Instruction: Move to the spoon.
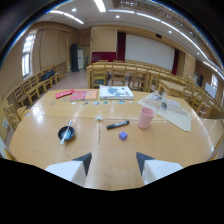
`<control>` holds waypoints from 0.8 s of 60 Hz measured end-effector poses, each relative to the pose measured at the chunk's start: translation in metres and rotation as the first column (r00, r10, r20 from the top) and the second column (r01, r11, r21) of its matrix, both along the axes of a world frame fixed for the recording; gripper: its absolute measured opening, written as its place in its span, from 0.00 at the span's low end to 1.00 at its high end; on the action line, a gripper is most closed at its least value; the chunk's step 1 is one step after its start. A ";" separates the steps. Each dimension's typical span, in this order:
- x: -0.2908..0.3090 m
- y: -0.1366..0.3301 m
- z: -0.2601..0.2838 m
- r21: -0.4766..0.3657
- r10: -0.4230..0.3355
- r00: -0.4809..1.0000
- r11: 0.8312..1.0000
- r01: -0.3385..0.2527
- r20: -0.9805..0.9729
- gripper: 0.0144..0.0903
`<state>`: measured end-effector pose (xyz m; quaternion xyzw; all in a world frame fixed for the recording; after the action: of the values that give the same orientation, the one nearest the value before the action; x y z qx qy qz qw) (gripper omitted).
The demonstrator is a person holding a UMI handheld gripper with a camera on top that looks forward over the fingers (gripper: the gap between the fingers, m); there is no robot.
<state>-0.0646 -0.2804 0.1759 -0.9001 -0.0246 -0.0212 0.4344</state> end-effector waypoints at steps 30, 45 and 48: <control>-0.063 -0.061 -0.021 -0.038 -0.017 0.999 0.999 0.018 0.032 0.92; -0.152 -0.045 -0.036 -0.060 0.052 0.999 0.997 -0.052 -0.003 0.92; -0.166 -0.032 -0.041 -0.051 0.064 0.998 0.997 -0.064 -0.005 0.93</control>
<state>-0.2309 -0.3120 0.1350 -0.9097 -0.0532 -0.0053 0.4117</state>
